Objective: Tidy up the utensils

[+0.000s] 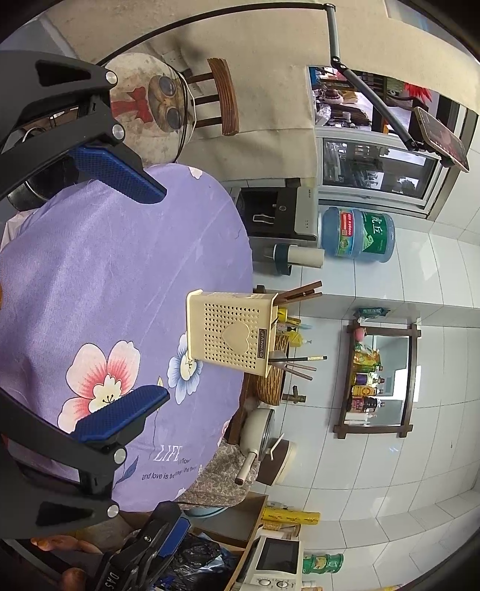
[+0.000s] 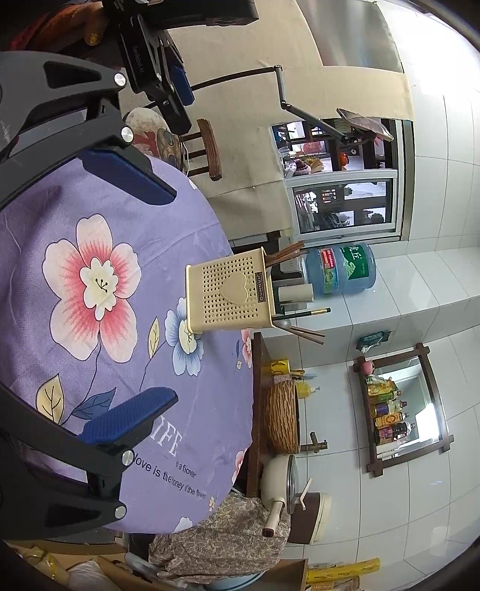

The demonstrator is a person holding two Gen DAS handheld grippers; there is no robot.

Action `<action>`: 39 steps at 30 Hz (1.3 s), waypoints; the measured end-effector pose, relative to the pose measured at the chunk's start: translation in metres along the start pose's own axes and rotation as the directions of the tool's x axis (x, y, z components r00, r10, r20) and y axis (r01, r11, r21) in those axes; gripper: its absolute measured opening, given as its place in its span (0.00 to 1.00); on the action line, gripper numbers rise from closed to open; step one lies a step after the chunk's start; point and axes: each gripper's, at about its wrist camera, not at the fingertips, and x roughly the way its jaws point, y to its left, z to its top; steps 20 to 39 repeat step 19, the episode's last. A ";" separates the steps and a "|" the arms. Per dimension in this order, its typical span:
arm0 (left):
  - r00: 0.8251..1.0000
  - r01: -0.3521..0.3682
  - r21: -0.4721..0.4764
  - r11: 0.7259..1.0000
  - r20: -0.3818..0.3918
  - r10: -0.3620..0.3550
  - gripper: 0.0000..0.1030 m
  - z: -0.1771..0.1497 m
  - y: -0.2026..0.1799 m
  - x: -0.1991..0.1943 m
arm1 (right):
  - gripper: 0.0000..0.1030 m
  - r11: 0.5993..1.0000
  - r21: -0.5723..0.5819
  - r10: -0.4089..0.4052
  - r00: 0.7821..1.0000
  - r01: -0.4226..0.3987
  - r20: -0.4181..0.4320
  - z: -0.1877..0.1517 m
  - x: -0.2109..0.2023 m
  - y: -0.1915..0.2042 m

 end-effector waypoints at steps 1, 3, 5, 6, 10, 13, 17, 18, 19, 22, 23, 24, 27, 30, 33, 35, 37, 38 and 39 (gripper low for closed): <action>1.000 0.002 -0.002 1.000 -0.004 -0.002 0.94 0.000 0.000 0.000 | 0.95 1.000 -0.002 0.000 1.000 0.000 -0.002 0.000 0.001 0.000; 1.000 0.007 -0.007 1.000 -0.011 -0.007 0.94 -0.001 0.001 0.002 | 0.95 1.000 -0.005 0.000 1.000 0.000 -0.007 -0.001 0.002 0.001; 1.000 0.010 -0.013 1.000 -0.018 -0.010 0.94 -0.002 0.002 0.003 | 0.95 1.000 -0.004 -0.001 1.000 0.001 -0.010 -0.001 0.003 0.001; 1.000 0.010 -0.016 1.000 -0.019 -0.010 0.94 -0.002 0.002 0.003 | 0.95 1.000 -0.002 0.000 1.000 0.000 -0.010 -0.001 0.003 0.001; 1.000 -0.001 -0.019 1.000 -0.025 0.001 0.94 -0.002 0.004 0.004 | 0.95 1.000 0.000 -0.003 1.000 0.003 -0.015 -0.001 0.004 0.001; 1.000 -0.011 -0.015 1.000 -0.026 0.011 0.94 -0.001 0.005 0.004 | 0.95 1.000 -0.003 -0.007 1.000 0.007 -0.013 -0.001 0.003 0.000; 1.000 -0.011 -0.014 1.000 -0.024 0.011 0.94 0.000 0.004 0.004 | 0.95 1.000 -0.001 -0.006 1.000 0.006 -0.012 0.000 0.002 -0.001; 1.000 -0.012 -0.012 1.000 -0.023 0.012 0.94 0.000 0.004 0.004 | 0.95 1.000 -0.001 -0.006 1.000 0.006 -0.011 0.000 0.002 -0.001; 1.000 -0.013 -0.008 1.000 -0.023 0.013 0.94 0.000 0.004 0.004 | 0.95 1.000 -0.001 -0.006 1.000 0.006 -0.012 -0.001 0.002 -0.001; 1.000 -0.013 -0.008 1.000 -0.023 0.013 0.94 0.000 0.004 0.004 | 0.95 1.000 -0.001 -0.006 1.000 0.006 -0.012 -0.001 0.002 -0.001; 1.000 -0.013 -0.008 1.000 -0.023 0.013 0.94 0.000 0.004 0.004 | 0.95 1.000 -0.001 -0.006 1.000 0.006 -0.012 -0.001 0.002 -0.001; 1.000 -0.013 -0.008 1.000 -0.023 0.013 0.94 0.000 0.004 0.004 | 0.95 1.000 -0.001 -0.006 1.000 0.006 -0.012 -0.001 0.002 -0.001; 1.000 -0.013 -0.008 1.000 -0.023 0.013 0.94 0.000 0.004 0.004 | 0.95 1.000 -0.001 -0.006 1.000 0.006 -0.012 -0.001 0.002 -0.001; 1.000 -0.013 -0.008 1.000 -0.023 0.013 0.94 0.000 0.004 0.004 | 0.95 1.000 -0.001 -0.006 1.000 0.006 -0.012 -0.001 0.002 -0.001; 1.000 -0.013 -0.008 1.000 -0.023 0.013 0.94 0.000 0.004 0.004 | 0.95 1.000 -0.001 -0.006 1.000 0.006 -0.012 -0.001 0.002 -0.001; 1.000 -0.013 -0.008 1.000 -0.023 0.013 0.94 0.000 0.004 0.004 | 0.95 1.000 -0.001 -0.006 1.000 0.006 -0.012 -0.001 0.002 -0.001; 1.000 -0.013 -0.008 1.000 -0.023 0.013 0.94 0.000 0.004 0.004 | 0.95 1.000 -0.001 -0.006 1.000 0.006 -0.012 -0.001 0.002 -0.001; 1.000 -0.013 -0.008 1.000 -0.023 0.013 0.94 0.000 0.004 0.004 | 0.95 1.000 -0.001 -0.006 1.000 0.006 -0.012 -0.001 0.002 -0.001; 1.000 -0.013 -0.008 1.000 -0.023 0.013 0.94 0.000 0.004 0.004 | 0.95 1.000 -0.001 -0.006 1.000 0.006 -0.012 -0.001 0.002 -0.001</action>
